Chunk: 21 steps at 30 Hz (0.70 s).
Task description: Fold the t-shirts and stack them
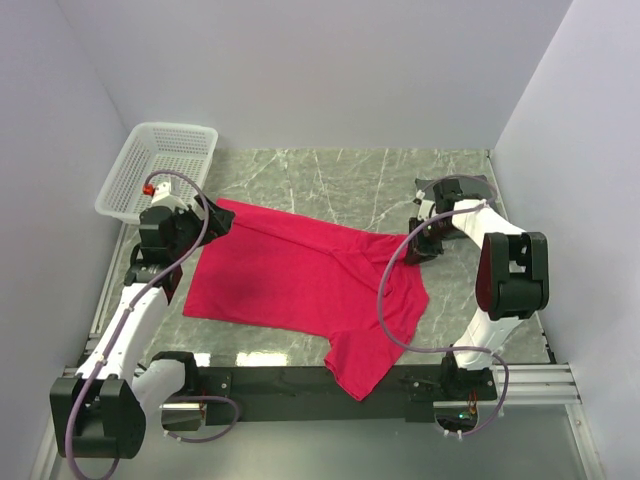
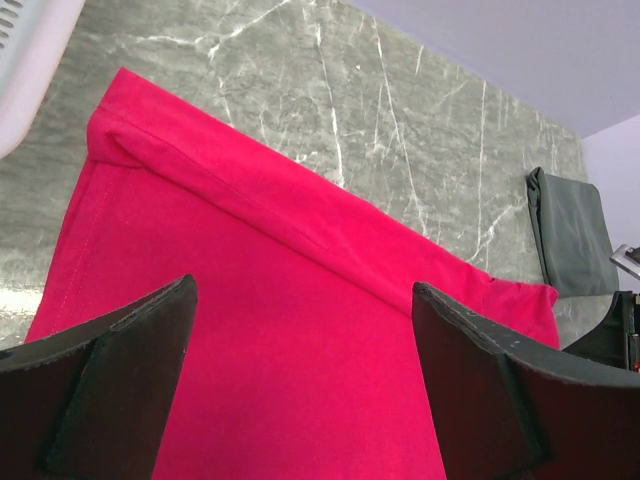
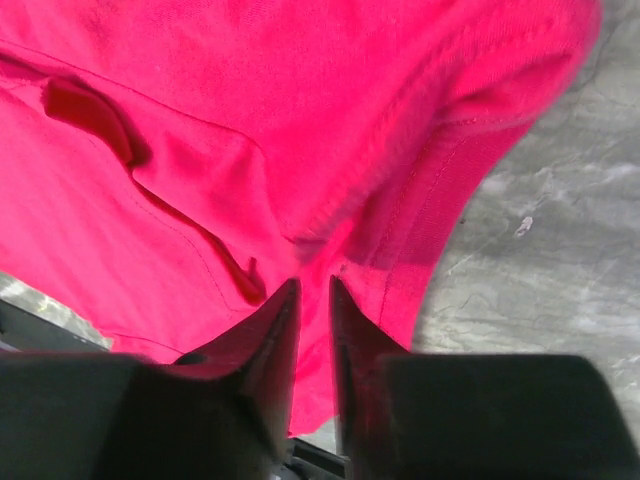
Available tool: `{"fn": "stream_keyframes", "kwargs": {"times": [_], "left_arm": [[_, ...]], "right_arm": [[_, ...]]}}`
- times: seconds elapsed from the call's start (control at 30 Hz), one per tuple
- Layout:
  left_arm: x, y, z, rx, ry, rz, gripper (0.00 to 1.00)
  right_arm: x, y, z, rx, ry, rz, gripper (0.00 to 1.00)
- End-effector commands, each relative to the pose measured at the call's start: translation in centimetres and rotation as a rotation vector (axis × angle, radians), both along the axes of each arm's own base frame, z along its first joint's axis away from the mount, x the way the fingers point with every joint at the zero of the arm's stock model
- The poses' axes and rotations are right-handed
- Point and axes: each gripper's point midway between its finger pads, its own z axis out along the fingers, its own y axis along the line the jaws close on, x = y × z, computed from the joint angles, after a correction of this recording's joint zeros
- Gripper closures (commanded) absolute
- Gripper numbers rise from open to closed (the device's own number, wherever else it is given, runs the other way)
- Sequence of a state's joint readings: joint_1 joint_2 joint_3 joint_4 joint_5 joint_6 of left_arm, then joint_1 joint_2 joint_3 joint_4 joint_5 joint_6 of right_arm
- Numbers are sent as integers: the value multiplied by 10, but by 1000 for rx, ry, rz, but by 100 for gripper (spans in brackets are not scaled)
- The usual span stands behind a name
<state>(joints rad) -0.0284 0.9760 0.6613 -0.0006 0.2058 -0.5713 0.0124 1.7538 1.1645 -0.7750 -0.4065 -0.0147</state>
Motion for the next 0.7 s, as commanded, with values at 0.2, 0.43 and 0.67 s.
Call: {"fn": "stream_keyframes", "kwargs": {"times": [0.2,0.43,0.67], "left_arm": [[8,-7,12,-28,-42,-31,7],[12,-10,7,-48,-21,-45,9],[10,-11,3,-52,-12,-47,9]], "right_arm": [[39,-19,59,5,-253,143,53],[65,-16,51,35,-263,66,52],[72,-20,23,-6,-204,-33,54]]}}
